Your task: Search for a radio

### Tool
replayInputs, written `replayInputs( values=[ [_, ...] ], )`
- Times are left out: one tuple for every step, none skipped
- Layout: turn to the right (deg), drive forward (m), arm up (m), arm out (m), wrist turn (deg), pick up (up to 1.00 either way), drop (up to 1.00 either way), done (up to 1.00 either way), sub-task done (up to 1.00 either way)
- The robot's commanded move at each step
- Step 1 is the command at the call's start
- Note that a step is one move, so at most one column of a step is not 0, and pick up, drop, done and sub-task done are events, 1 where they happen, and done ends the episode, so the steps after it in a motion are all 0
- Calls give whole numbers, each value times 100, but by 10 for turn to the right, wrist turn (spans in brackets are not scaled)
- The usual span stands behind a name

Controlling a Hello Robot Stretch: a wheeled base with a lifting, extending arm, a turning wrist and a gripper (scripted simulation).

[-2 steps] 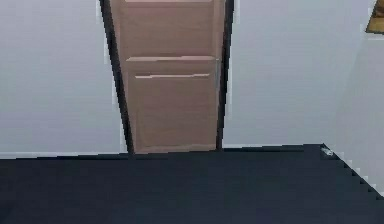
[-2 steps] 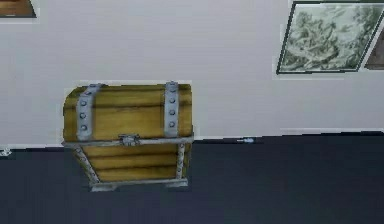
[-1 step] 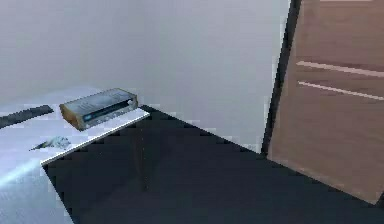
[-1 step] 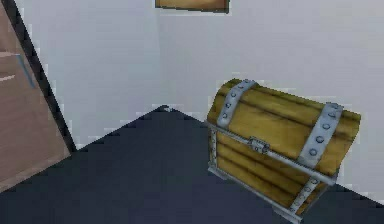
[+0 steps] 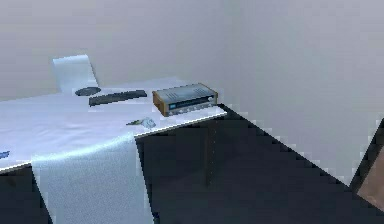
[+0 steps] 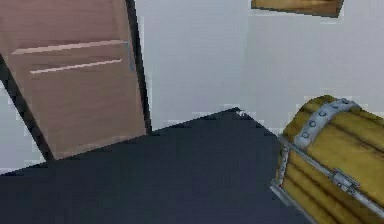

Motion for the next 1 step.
replayInputs(
  values=[
    [0,0,0,0,0,0,0,100,0]
  ],
)
